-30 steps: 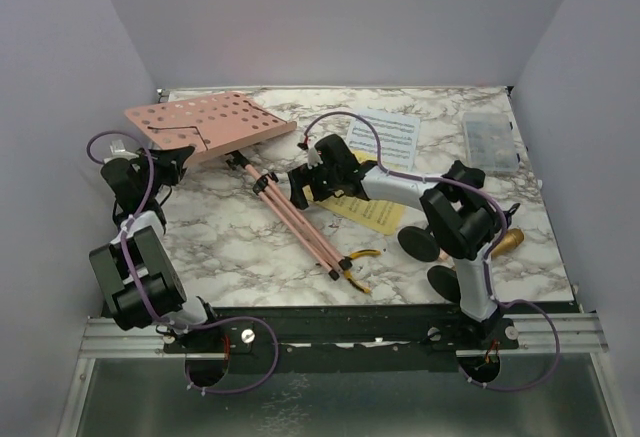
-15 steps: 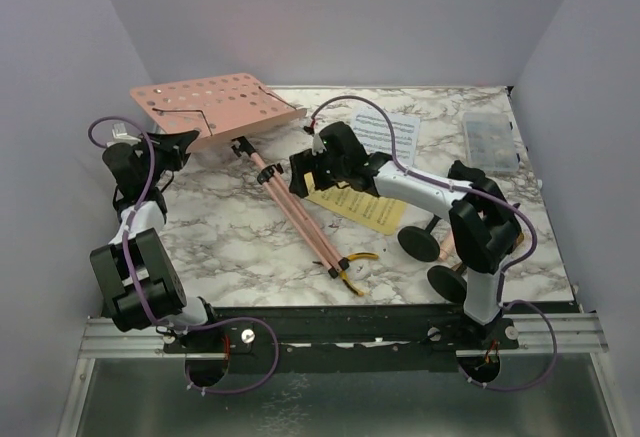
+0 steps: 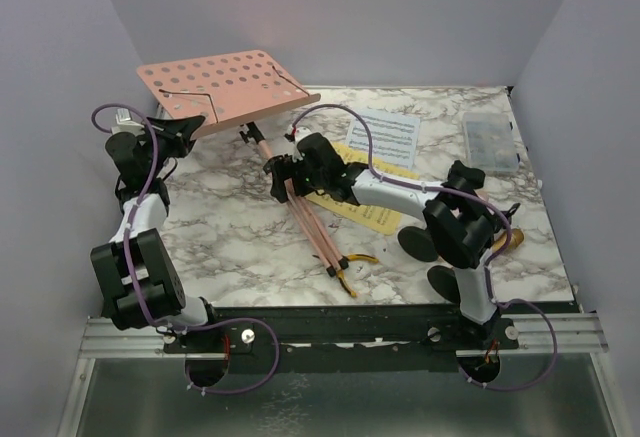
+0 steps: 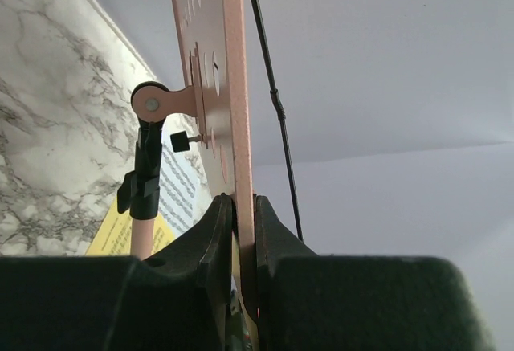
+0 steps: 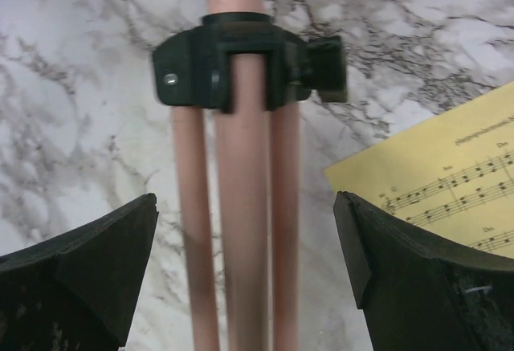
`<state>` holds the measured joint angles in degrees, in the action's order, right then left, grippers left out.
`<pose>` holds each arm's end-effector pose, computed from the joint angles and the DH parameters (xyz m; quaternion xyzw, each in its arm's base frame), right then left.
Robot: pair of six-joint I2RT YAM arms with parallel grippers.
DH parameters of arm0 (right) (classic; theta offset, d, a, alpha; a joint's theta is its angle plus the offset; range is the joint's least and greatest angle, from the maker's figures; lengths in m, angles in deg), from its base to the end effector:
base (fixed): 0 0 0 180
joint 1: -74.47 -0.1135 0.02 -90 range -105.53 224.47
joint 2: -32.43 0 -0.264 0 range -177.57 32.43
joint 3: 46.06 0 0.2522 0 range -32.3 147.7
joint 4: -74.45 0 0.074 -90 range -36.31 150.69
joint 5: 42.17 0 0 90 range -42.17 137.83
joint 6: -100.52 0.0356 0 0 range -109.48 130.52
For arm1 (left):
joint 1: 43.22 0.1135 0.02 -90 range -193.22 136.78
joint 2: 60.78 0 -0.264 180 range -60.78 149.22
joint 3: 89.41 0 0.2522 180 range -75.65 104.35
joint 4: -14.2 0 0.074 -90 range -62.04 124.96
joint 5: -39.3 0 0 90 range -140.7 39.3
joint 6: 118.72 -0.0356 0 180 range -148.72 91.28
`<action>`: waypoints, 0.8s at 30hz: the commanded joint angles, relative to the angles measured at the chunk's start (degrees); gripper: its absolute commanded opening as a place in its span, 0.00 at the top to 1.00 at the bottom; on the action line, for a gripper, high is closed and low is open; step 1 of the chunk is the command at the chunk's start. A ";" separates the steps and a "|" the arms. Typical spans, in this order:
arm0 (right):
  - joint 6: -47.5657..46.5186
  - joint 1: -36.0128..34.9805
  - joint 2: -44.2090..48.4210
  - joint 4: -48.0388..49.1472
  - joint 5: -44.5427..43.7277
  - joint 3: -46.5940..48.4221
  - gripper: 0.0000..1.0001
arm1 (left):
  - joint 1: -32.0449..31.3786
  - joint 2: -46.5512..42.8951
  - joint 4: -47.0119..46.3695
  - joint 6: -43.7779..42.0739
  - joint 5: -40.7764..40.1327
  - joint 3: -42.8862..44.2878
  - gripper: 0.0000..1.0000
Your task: Set up the instrument practice props
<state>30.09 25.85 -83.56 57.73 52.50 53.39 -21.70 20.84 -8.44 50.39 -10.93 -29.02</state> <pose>0.3079 0.3538 0.2190 -0.2392 0.8462 0.2958 0.3731 0.3041 0.0954 0.2859 -0.3499 0.6067 -0.5324 0.4754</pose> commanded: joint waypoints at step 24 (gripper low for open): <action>-16.11 0.11 8.54 12.26 -7.15 13.62 1.00 | -3.15 -17.33 -4.87 -5.18 4.86 25.66 1.00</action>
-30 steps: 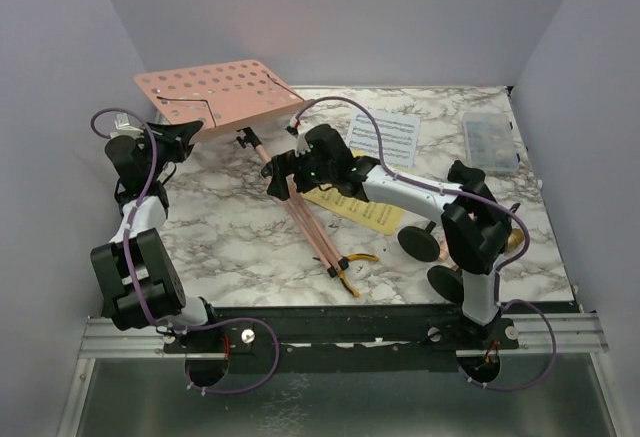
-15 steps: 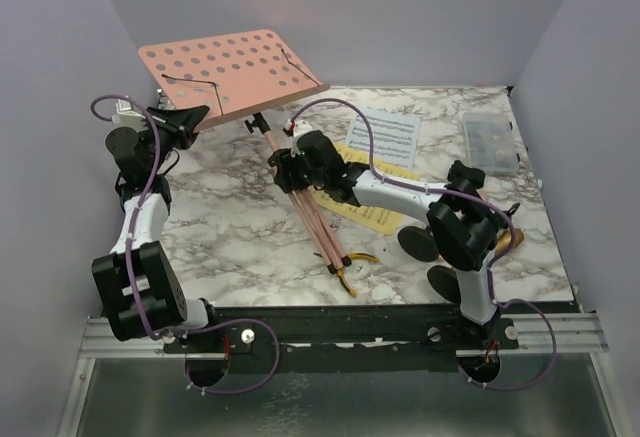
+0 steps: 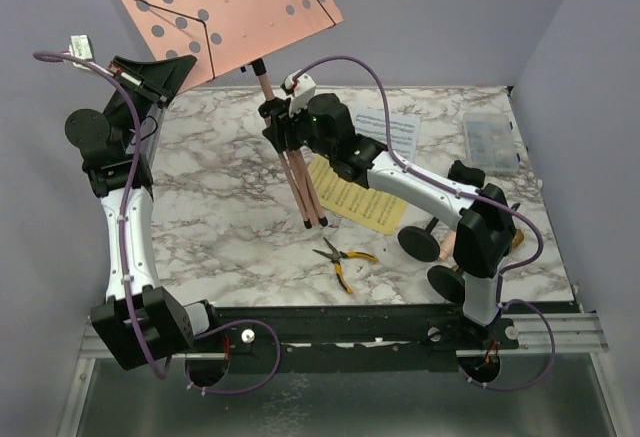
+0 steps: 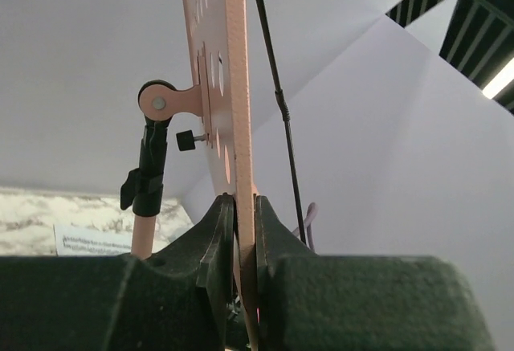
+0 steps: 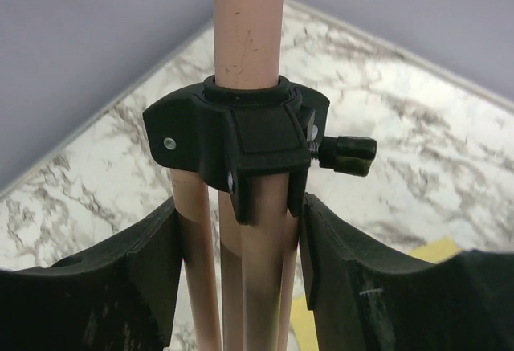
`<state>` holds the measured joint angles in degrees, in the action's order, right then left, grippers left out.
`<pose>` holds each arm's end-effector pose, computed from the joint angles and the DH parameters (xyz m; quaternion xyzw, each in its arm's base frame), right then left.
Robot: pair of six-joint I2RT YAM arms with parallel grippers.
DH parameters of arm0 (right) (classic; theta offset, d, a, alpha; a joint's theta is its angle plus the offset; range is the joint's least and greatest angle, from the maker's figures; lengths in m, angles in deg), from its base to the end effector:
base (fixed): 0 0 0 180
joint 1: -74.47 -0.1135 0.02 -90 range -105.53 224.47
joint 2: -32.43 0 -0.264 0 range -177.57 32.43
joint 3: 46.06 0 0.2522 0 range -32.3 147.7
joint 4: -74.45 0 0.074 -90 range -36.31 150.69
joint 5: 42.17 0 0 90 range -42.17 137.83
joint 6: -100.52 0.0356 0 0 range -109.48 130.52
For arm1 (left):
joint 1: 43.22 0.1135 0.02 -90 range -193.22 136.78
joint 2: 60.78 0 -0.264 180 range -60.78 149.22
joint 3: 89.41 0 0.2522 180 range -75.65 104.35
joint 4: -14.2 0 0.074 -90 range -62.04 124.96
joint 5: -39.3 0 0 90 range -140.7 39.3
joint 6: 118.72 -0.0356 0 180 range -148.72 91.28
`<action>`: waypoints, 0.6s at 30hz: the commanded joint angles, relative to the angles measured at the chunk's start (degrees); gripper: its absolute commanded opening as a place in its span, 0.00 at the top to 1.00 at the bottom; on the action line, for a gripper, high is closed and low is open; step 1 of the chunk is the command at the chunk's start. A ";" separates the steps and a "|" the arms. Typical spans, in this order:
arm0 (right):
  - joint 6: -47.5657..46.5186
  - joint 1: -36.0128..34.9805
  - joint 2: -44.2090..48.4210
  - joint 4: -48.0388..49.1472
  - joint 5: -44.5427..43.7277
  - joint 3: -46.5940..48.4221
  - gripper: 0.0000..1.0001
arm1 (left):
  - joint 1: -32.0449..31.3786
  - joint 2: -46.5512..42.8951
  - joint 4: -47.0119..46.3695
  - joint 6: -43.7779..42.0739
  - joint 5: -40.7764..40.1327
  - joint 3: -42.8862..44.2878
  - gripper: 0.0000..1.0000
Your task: Set up the instrument practice props
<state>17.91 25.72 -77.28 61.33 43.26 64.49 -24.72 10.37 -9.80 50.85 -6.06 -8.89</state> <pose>0.3108 0.3501 0.3424 -0.2514 0.7368 0.2676 0.5678 0.2607 0.0608 0.4590 -0.1121 0.5401 -0.5689 0.6099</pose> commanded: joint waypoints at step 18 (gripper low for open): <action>-9.29 -0.67 3.26 54.64 17.07 -23.45 0.99 | -10.59 -22.71 -1.92 -24.09 14.13 -14.45 1.00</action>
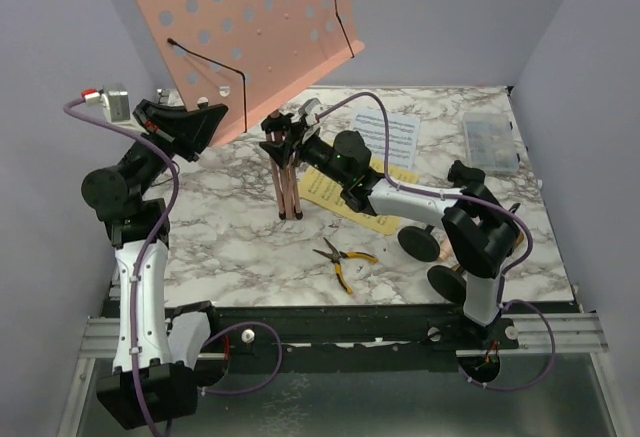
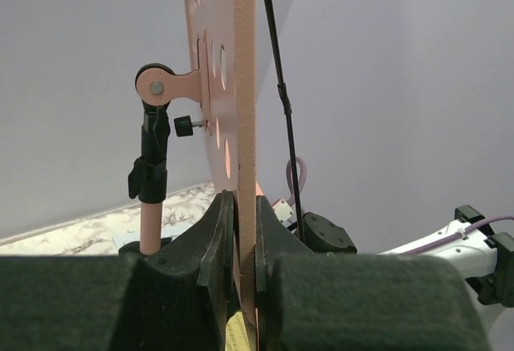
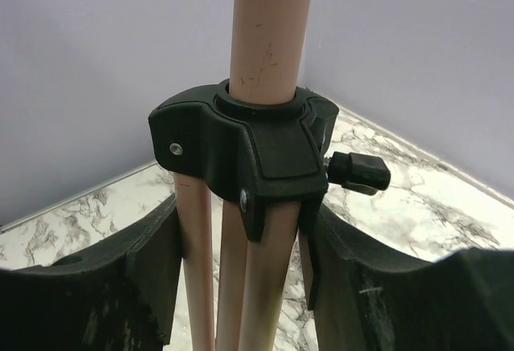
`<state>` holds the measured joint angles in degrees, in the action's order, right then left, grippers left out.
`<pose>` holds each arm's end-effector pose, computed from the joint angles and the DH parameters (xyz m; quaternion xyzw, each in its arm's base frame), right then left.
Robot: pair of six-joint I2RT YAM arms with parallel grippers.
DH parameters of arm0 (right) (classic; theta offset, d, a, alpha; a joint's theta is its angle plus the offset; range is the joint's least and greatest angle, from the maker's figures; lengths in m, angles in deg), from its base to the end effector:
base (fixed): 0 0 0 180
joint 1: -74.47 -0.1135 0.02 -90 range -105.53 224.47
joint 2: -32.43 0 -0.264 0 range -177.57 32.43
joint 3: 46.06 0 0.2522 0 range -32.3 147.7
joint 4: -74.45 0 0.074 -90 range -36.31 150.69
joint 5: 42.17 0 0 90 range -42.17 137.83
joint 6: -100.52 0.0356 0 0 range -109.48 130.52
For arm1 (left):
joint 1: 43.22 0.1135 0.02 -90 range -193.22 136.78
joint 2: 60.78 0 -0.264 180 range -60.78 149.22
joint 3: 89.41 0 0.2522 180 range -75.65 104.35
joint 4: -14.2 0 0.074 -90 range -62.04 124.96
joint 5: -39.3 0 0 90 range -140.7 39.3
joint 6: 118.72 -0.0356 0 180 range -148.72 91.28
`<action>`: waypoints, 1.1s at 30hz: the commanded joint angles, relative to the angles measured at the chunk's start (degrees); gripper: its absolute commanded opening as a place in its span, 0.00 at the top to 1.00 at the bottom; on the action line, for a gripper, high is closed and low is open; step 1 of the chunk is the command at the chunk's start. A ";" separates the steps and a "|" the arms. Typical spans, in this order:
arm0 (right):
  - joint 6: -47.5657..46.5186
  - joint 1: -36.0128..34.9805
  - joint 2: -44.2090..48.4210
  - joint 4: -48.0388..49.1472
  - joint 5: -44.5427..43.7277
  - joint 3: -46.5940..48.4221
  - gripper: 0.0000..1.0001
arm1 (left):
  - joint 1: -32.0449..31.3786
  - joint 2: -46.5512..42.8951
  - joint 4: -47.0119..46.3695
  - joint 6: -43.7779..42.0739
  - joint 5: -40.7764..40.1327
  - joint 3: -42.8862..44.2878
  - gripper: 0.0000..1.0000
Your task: Set up the instrument practice props
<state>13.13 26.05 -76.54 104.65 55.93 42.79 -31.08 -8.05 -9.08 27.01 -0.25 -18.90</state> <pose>0.2950 0.3401 0.2955 -0.2992 0.5691 0.3703 0.6705 0.1751 0.0096 0.4641 0.1126 0.5274 -0.4696 0.6990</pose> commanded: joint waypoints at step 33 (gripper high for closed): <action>5.78 4.64 59.54 -52.50 -20.98 -26.98 0.00 | -7.92 -9.68 42.24 -17.45 -2.12 3.04 1.00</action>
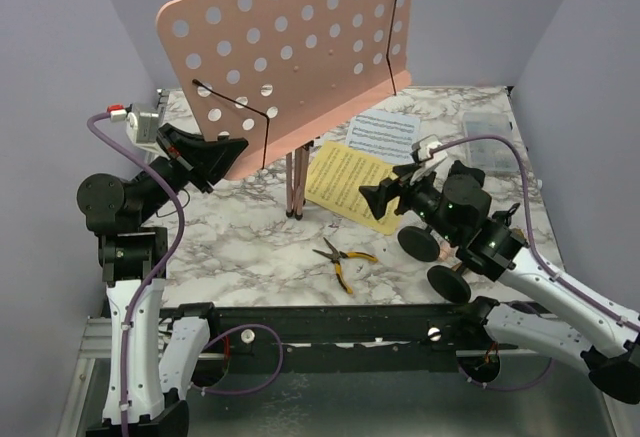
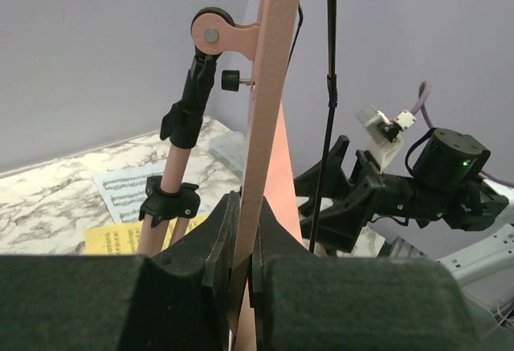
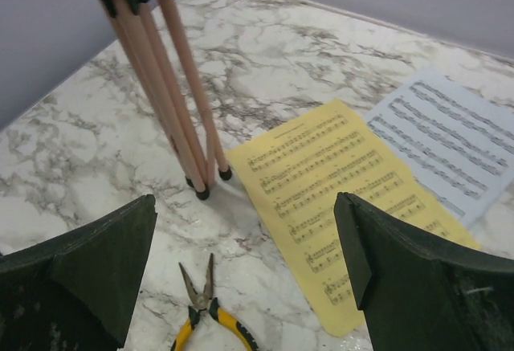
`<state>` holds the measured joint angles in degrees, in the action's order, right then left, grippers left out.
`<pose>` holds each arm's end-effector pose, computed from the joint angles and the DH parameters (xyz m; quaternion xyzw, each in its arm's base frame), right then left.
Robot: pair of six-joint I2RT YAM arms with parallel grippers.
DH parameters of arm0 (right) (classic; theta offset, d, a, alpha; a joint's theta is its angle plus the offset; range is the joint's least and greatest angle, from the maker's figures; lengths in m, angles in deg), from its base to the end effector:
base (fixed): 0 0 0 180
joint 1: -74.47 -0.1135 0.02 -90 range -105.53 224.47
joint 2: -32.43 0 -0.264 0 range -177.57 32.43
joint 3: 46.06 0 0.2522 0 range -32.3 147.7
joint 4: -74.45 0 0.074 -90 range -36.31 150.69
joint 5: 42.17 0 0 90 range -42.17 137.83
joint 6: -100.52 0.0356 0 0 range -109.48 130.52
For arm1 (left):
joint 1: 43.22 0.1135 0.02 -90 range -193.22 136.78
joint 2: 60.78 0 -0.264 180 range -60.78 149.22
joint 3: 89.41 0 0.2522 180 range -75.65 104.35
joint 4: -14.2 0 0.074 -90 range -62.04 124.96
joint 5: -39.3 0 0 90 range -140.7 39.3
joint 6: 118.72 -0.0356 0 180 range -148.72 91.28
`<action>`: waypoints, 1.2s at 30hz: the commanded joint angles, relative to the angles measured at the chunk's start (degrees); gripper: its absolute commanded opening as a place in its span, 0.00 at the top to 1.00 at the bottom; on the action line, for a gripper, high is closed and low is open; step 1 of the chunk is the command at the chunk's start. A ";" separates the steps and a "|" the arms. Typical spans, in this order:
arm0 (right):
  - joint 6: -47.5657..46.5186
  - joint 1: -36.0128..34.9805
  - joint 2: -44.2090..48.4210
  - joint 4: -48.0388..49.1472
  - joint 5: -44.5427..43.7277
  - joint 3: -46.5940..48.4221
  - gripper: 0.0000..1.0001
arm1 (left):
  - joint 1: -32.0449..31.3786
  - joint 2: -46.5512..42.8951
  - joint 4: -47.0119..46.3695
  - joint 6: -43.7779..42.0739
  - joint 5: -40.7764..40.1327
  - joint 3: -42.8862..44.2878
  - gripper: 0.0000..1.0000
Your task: Set up the instrument practice props
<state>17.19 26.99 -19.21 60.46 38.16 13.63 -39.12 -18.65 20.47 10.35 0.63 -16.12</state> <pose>0.1493 0.1540 0.3445 -0.2052 0.7134 0.2479 0.6225 0.1290 -0.0186 0.4616 0.1610 0.5853 -0.4506 0.6546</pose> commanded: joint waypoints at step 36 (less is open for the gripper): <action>44.74 43.22 -59.09 39.45 82.14 69.49 0.00 | 0.12 1.55 16.37 -4.39 0.61 4.21 1.00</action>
<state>59.18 72.69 -73.59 97.85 118.27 76.91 -39.06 -18.17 29.90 5.78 -2.26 -12.76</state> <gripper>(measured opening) 0.997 0.101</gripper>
